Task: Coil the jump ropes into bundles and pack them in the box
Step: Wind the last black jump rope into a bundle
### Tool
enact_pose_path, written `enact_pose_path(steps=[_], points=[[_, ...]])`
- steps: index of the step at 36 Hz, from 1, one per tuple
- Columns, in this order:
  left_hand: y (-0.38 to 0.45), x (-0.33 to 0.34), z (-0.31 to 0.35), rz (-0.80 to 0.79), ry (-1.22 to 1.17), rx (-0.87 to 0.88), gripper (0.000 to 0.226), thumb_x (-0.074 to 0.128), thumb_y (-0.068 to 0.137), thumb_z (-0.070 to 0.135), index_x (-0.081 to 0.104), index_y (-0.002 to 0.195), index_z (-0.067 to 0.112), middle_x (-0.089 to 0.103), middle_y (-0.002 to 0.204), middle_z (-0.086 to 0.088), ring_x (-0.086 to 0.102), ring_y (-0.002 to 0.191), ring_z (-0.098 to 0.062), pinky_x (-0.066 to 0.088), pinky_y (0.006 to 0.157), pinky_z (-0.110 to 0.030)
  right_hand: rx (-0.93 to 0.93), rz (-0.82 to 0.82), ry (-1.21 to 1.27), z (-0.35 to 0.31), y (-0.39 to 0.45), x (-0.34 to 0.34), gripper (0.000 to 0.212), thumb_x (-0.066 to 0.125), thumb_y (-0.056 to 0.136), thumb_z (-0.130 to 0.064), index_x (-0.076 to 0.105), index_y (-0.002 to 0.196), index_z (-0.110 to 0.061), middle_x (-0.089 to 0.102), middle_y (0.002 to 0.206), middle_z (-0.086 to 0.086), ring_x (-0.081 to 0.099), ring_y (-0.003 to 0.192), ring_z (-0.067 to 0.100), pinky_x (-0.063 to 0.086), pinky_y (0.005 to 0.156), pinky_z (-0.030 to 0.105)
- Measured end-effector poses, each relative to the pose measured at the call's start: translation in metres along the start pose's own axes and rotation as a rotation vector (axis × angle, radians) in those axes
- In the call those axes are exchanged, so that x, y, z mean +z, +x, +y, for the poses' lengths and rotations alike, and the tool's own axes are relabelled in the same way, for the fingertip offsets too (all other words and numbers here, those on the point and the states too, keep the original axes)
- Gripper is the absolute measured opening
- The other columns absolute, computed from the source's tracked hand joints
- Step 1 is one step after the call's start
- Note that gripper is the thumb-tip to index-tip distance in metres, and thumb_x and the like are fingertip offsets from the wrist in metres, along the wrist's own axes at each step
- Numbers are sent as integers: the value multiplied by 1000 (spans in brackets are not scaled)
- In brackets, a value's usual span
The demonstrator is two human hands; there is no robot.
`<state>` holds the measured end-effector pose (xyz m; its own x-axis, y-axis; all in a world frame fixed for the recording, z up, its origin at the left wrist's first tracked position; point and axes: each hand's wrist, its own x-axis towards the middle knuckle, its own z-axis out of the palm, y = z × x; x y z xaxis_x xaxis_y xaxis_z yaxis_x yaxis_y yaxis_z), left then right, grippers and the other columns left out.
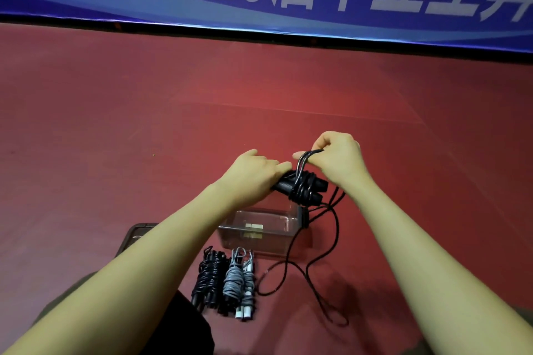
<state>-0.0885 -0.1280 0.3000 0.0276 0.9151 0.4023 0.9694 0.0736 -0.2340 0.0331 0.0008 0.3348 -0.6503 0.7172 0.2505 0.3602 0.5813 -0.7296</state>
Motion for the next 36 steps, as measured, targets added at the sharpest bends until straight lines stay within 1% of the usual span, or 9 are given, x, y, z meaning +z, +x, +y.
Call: enact_pose_path(steps=[7, 10, 12, 14, 17, 21, 25, 32, 36], points=[[1, -7, 3, 240, 29, 132, 7, 39, 78, 13, 36, 84, 15, 49, 56, -1, 44, 45, -22, 27, 44, -26, 14, -80, 80, 10, 2, 0, 41, 80, 71, -43, 59, 66, -8, 49, 51, -5, 39, 51, 13, 37, 51, 23], [0, -11, 8, 267, -61, 78, 6, 40, 77, 13, 42, 82, 11, 51, 57, -3, 46, 43, -23, 31, 39, -25, -21, -109, 185, 15, 1, 1, 34, 75, 80, -20, 52, 60, -5, 50, 48, -13, 51, 55, 4, 37, 52, 13], [2, -17, 13, 267, -146, -8, 12, 40, 76, 14, 49, 78, 6, 52, 56, -4, 48, 41, -26, 30, 37, -23, -79, -185, 252, 20, 0, 2, 30, 63, 79, -2, 48, 57, -15, 57, 59, -10, 61, 74, 3, 43, 65, 23], [5, -25, 19, 228, -230, -156, 11, 45, 81, 12, 51, 81, 3, 57, 63, -7, 53, 49, -32, 32, 41, -28, -89, -237, 215, 17, -2, 2, 29, 55, 79, -2, 48, 58, -21, 50, 63, -5, 50, 66, 8, 39, 66, 25], [10, -28, 24, 88, -369, -445, 13, 49, 93, 15, 36, 93, 11, 62, 84, -13, 55, 71, -43, 30, 55, -34, -84, -289, 65, 10, -6, 4, 35, 56, 88, -10, 52, 56, -22, 51, 57, -10, 44, 52, 3, 36, 52, 19], [17, -21, 25, 6, -399, -676, 13, 44, 96, 16, 32, 97, 12, 62, 89, -14, 55, 77, -40, 32, 59, -36, -89, -375, 38, 4, -11, 7, 26, 63, 86, -21, 59, 65, -6, 47, 51, -2, 44, 44, 14, 40, 51, 27], [20, -18, 28, -56, -360, -760, 12, 43, 96, 15, 36, 104, 8, 62, 94, -15, 48, 72, -33, 34, 61, -35, -68, -409, 55, 2, -11, 6, 29, 64, 81, -15, 53, 54, -11, 44, 48, 2, 47, 44, 19, 53, 54, 41], [11, -7, 22, -175, -232, -855, 11, 42, 95, 6, 37, 104, 8, 63, 99, -14, 51, 74, -32, 33, 61, -35, -132, -501, -17, -1, -18, 8, 16, 61, 77, -7, 57, 62, -5, 53, 49, 6, 57, 45, 19, 42, 47, 23], [4, -1, 18, -241, -111, -823, 13, 41, 93, 3, 39, 105, 7, 64, 99, -11, 53, 72, -30, 34, 59, -34, -223, -518, -72, -3, -20, 10, 9, 53, 72, -4, 60, 69, 1, 53, 55, 12, 48, 49, 17, 41, 51, 32]])
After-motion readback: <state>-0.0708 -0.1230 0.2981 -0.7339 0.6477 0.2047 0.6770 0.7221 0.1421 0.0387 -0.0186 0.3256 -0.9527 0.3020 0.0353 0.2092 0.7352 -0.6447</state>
